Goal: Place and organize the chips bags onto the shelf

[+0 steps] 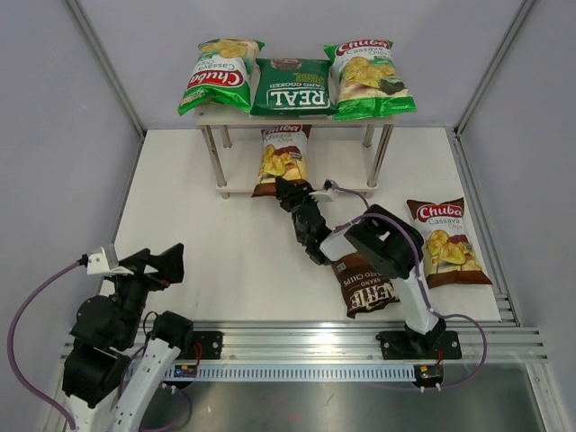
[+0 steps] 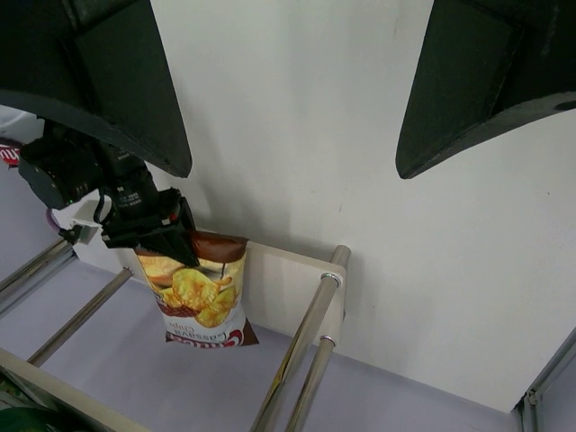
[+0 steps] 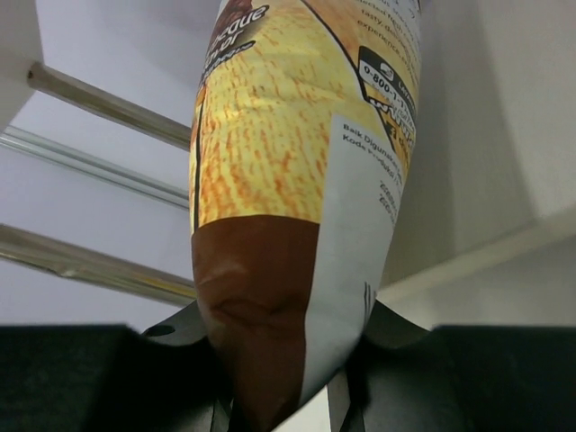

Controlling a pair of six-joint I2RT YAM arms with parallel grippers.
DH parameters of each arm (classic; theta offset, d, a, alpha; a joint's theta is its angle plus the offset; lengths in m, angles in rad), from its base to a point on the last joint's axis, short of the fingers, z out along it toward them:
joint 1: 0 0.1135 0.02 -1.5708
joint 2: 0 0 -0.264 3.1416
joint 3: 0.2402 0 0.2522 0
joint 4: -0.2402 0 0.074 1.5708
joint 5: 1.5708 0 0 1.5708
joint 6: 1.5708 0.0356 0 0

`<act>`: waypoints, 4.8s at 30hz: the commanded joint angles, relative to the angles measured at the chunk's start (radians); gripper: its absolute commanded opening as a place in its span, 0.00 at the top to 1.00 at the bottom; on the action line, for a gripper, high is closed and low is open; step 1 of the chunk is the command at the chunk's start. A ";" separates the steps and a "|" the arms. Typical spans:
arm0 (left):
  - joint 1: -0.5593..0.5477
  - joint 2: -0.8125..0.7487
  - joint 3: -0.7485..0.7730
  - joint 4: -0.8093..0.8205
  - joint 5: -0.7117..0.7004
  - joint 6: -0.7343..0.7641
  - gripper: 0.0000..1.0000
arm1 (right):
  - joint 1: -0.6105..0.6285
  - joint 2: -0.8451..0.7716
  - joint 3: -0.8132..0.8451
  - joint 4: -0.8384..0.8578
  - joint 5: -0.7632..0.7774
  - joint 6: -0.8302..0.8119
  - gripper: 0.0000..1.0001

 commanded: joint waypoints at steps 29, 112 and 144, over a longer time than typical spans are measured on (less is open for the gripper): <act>-0.002 -0.060 -0.006 0.062 0.034 0.026 0.01 | 0.089 0.308 0.618 -0.405 0.039 0.211 0.82; -0.002 0.115 0.013 0.075 0.140 0.001 0.01 | 0.028 -0.491 -0.133 -0.617 -0.340 -0.040 0.01; -0.580 1.458 -0.062 1.078 0.289 -0.765 0.01 | 0.025 -1.632 -0.106 -1.991 -0.250 -0.303 0.00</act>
